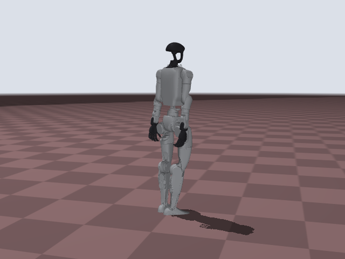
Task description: Upper body actions
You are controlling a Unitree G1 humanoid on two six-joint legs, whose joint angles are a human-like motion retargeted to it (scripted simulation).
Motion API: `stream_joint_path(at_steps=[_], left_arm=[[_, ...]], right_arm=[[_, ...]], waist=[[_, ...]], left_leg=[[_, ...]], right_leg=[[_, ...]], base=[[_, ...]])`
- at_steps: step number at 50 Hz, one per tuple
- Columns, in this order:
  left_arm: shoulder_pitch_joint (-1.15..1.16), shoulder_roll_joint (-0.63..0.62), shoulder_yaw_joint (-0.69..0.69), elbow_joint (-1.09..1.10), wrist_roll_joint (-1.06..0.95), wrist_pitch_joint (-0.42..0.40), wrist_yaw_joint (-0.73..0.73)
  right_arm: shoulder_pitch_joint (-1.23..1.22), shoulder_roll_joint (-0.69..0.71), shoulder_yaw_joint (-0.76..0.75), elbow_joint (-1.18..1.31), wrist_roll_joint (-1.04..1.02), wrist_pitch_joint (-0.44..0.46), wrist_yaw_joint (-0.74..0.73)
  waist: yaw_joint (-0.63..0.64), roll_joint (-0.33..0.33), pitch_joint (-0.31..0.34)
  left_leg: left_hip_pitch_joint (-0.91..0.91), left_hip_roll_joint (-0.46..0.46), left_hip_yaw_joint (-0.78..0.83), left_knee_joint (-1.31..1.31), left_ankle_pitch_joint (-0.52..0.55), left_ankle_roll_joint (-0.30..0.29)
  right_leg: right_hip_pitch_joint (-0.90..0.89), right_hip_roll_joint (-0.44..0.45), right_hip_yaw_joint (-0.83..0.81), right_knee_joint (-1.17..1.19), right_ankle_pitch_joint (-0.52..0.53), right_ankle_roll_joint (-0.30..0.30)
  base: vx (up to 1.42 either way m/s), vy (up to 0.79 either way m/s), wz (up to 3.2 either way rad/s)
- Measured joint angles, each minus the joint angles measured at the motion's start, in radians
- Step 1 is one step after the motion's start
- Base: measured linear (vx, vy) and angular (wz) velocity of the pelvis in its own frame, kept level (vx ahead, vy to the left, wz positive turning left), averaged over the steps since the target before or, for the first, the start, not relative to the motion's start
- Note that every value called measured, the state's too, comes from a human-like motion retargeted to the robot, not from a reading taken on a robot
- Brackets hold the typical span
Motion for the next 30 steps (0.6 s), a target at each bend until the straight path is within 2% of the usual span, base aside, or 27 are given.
stream_joint_path(at_steps=[2, 3, 5, 7, 9, 11, 15, 17, 20, 22, 25, 28, 30], left_arm=[[-0.012, -0.022, -0.023, 0.022, 0.075, 0.011, 0.029], [-0.023, -0.027, -0.033, 0.028, 0.13, 0.026, 0.058], [-0.058, -0.003, -0.086, 0.026, 0.221, 0.027, 0.082], [-0.114, 0.042, -0.142, -0.004, 0.291, 0.016, 0.081], [-0.179, 0.084, -0.125, -0.093, 0.357, 0.008, 0.061], [-0.246, 0.131, -0.072, -0.214, 0.359, -0.02, 0.01], [-0.422, 0.234, 0.043, -0.483, 0.161, -0.026, -0.096], [-0.531, 0.292, 0.078, -0.592, 0.023, -0.038, -0.074], [-0.717, 0.376, 0.105, -0.694, -0.119, -0.062, -0.054], [-0.873, 0.432, 0.099, -0.703, -0.199, -0.071, -0.069], [-1.115, 0.494, 0.04, -0.666, -0.337, -0.079, -0.056], [-1.374, 0.524, -0.018, -0.57, -0.464, -0.118, 0.022], [-1.527, 0.55, -0.076, -0.508, -0.547, -0.161, 0.102]], right_arm=[[0.008, 0.018, 0.035, -0.01, 0.002, 0.01, 0.041], [0.01, 0.025, 0.067, -0.014, -0.011, 0.015, 0.045], [0.002, 0.02, 0.119, -0.018, -0.07, 0.011, 0.016], [-0.029, -0.004, 0.149, -0.043, -0.117, -0.01, 0.003], [-0.073, -0.027, 0.133, -0.124, -0.101, -0.02, -0.012], [-0.118, -0.036, 0.082, -0.265, 0.003, -0.034, -0.034], [-0.273, -0.02, 0.022, -0.688, 0.395, -0.043, -0.025], [-0.409, -0.04, 0.033, -0.866, 0.494, -0.062, -0.005], [-0.65, -0.1, 0.068, -1.033, 0.514, -0.065, 0.017], [-0.846, -0.16, 0.106, -1.063, 0.508, -0.087, -0.025], [-1.12, -0.255, 0.178, -1.017, 0.52, -0.147, -0.168], [-1.362, -0.369, 0.285, -0.904, 0.636, -0.213, -0.347], [-1.519, -0.449, 0.352, -0.812, 0.754, -0.245, -0.408]], waist=[[-0.024, -0.004, 0.01], [-0.013, 0.008, 0.014], [-0.03, 0.013, 0.019], [-0.017, 0.008, 0.009], [0.029, 0.006, 0.0], [0.024, 0.008, -0.024], [0.024, 0.009, -0.074], [0.014, 0.012, -0.106], [0.005, 0.026, -0.166], [0.001, 0.04, -0.202], [0.022, 0.056, -0.258], [0.056, 0.051, -0.294], [0.068, 0.037, -0.313]], left_leg=[[0.0, 0.001, -0.029, 0.008, 0.004, -0.008], [0.014, -0.002, -0.02, -0.009, 0.008, 0.006], [-0.005, -0.002, -0.037, 0.001, 0.03, 0.018], [0.011, -0.001, -0.026, -0.001, 0.015, 0.006], [0.011, 0.005, 0.015, 0.0, 0.014, 0.004], [0.006, 0.003, 0.01, -0.001, 0.015, 0.005], [0.0, 0.003, 0.019, 0.001, 0.014, 0.006], [-0.002, 0.005, 0.021, 0.002, 0.013, 0.006], [-0.011, 0.009, 0.03, 0.0, 0.009, 0.006], [-0.028, 0.013, 0.036, 0.001, 0.005, 0.005], [-0.057, 0.022, 0.045, 0.002, 0.0, 0.003], [-0.094, 0.027, 0.052, 0.005, -0.003, -0.001], [-0.123, 0.025, 0.046, 0.006, -0.005, -0.003]], right_leg=[[0.016, -0.006, -0.03, -0.009, 0.0, 0.0], [0.019, -0.005, -0.022, -0.004, 0.004, 0.009], [0.047, -0.009, -0.042, -0.024, 0.014, 0.021], [0.041, -0.002, -0.025, -0.013, 0.0, 0.007], [0.033, 0.004, 0.014, -0.006, 0.0, 0.002], [0.028, 0.002, 0.007, -0.007, 0.001, 0.002], [0.02, 0.005, 0.016, -0.005, 0.001, -0.001], [0.016, 0.007, 0.019, -0.004, 0.001, -0.002], [0.0, 0.012, 0.028, -0.001, 0.0, -0.003], [-0.021, 0.014, 0.036, 0.002, -0.001, -0.002], [-0.057, 0.02, 0.046, 0.006, -0.001, 0.0], [-0.096, 0.021, 0.054, 0.008, -0.001, 0.002], [-0.124, 0.015, 0.05, 0.008, -0.002, 0.005]], base=[[-0.06, 0.03, 0.6], [-0.05, 0.03, 0.1], [-0.02, 0.03, 0.15], [-0.03, 0.06, -0.38], [0.0, 0.07, -0.72], [0.0, 0.11, 0.01], [0.03, 0.09, -0.11], [0.01, 0.09, -0.08], [0.05, 0.12, -0.16], [0.1, 0.12, -0.17], [0.1, 0.07, -0.2], [0.02, 0.01, -0.07], [-0.03, -0.07, 0.11]])
